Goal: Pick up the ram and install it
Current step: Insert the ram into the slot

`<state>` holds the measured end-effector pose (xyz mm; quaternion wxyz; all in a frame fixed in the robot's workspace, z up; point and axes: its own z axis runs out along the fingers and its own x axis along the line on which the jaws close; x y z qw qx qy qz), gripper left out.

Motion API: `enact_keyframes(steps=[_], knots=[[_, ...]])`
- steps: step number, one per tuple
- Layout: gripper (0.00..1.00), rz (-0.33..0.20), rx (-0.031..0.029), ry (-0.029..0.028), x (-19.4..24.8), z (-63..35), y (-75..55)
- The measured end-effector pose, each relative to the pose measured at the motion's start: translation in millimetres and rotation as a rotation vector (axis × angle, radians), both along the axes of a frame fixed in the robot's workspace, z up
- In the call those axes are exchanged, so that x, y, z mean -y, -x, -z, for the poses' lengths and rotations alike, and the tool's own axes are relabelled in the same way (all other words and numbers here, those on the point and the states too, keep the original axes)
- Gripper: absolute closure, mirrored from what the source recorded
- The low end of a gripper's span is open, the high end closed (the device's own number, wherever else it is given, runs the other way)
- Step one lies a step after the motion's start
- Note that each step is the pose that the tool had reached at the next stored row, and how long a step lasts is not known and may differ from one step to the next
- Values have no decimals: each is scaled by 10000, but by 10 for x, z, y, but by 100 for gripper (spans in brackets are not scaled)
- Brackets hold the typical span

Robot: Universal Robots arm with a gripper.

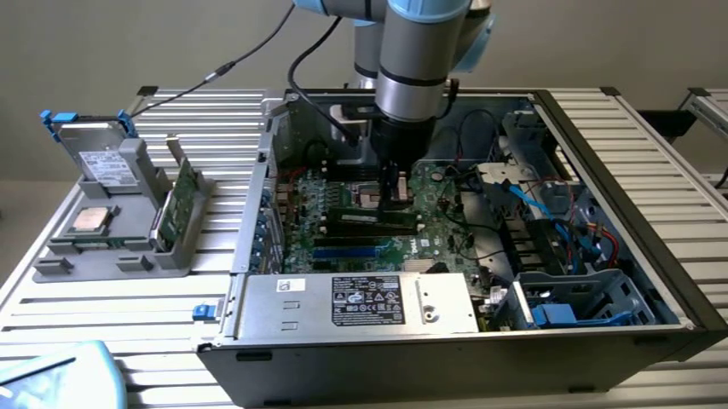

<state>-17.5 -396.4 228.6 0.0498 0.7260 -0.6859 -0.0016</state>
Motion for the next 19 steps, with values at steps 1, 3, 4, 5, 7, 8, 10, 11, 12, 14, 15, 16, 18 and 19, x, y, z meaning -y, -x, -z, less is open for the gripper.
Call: enact_keyframes(steps=[1,3,4,5,7,8,10,11,12,14,15,16,18,19], knots=[[87,-2,-1,33,-1,-2,3],[87,-4,-2,61,-1,-11,6],[87,-3,-2,70,-3,-22,7],[87,-3,-2,73,-4,-41,8],[87,-3,-1,75,-5,-112,8],[87,-3,0,81,-5,-143,9],[87,-1,39,99,-6,-182,14],[87,-2,90,119,-7,-189,17],[87,-2,201,144,-10,-192,26],[87,0,475,208,-16,-193,43],[87,0,617,235,-20,-193,49],[87,1,748,257,-26,-193,57],[87,2,915,286,-40,-193,78],[87,0,940,289,-46,-193,91]])
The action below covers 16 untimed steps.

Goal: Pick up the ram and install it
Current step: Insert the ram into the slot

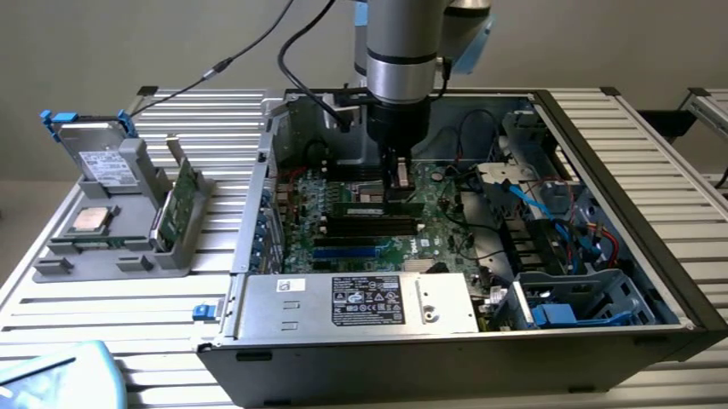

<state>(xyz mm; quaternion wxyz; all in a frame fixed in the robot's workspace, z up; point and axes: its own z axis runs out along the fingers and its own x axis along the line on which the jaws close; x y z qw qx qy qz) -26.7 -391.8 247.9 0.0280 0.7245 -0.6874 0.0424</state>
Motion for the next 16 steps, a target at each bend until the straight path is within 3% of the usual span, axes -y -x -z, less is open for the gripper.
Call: enact_keyframes(steps=[9,16], knots=[[87,-4,3,24,-3,32,14],[87,-39,9,168,-16,72,63]])
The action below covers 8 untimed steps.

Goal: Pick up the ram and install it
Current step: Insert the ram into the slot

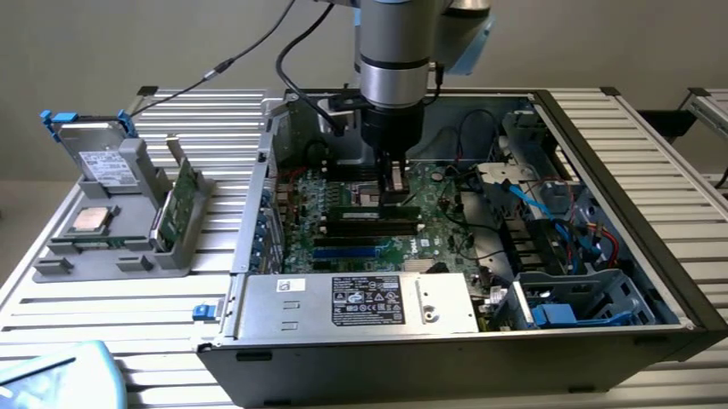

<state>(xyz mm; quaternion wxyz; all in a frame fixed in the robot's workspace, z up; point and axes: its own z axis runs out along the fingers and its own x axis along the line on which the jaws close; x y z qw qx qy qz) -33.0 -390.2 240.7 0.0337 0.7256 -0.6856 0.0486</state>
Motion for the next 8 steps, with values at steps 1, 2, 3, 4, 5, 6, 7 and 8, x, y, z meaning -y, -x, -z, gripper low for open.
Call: enact_keyframes(steps=[1,2,3,4,5,6,7,8], knots=[[87,-8,2,24,-1,2,4],[87,-18,5,51,-3,5,6],[87,-30,12,84,-7,10,8],[87,-45,29,119,-12,16,9],[87,-63,48,151,-18,24,10],[87,-77,70,188,-27,30,11],[87,-84,91,208,-36,32,12],[87,-92,122,212,-40,34,13]])
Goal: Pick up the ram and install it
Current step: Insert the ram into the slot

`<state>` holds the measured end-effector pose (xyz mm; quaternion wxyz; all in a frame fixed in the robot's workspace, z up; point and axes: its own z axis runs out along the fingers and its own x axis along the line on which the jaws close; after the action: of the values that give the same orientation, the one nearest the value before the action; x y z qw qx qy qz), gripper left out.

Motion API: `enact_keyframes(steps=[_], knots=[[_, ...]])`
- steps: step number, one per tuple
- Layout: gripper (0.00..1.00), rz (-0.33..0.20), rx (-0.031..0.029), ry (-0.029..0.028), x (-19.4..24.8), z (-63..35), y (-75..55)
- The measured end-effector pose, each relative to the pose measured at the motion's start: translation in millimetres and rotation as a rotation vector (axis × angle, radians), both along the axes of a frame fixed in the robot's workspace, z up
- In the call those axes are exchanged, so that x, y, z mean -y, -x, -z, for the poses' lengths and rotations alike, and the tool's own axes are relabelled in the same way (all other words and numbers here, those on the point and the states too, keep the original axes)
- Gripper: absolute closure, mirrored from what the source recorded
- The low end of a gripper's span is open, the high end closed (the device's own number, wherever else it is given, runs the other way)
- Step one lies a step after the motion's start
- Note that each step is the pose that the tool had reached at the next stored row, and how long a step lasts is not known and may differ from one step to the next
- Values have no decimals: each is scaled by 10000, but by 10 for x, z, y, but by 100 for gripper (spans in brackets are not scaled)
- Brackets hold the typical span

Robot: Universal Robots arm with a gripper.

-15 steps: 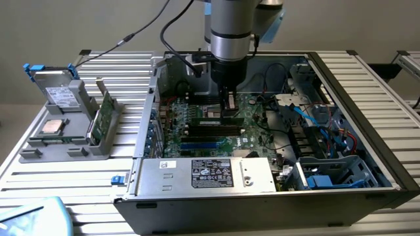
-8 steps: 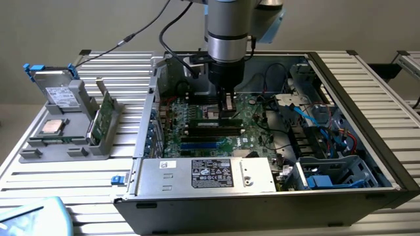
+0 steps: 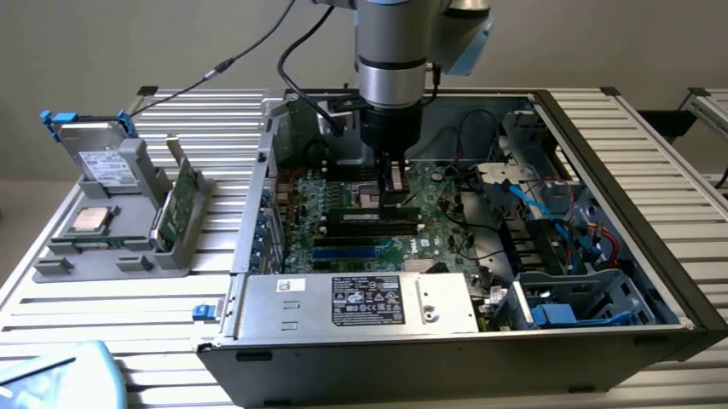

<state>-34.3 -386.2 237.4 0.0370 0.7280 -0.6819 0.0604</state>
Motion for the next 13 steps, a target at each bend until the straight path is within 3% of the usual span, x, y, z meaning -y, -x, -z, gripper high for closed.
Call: enact_keyframes(steps=[3,10,13], knots=[[87,-17,143,11,-26,4,22],[87,-113,160,56,-34,23,56],[87,-201,197,64,-34,41,57]])
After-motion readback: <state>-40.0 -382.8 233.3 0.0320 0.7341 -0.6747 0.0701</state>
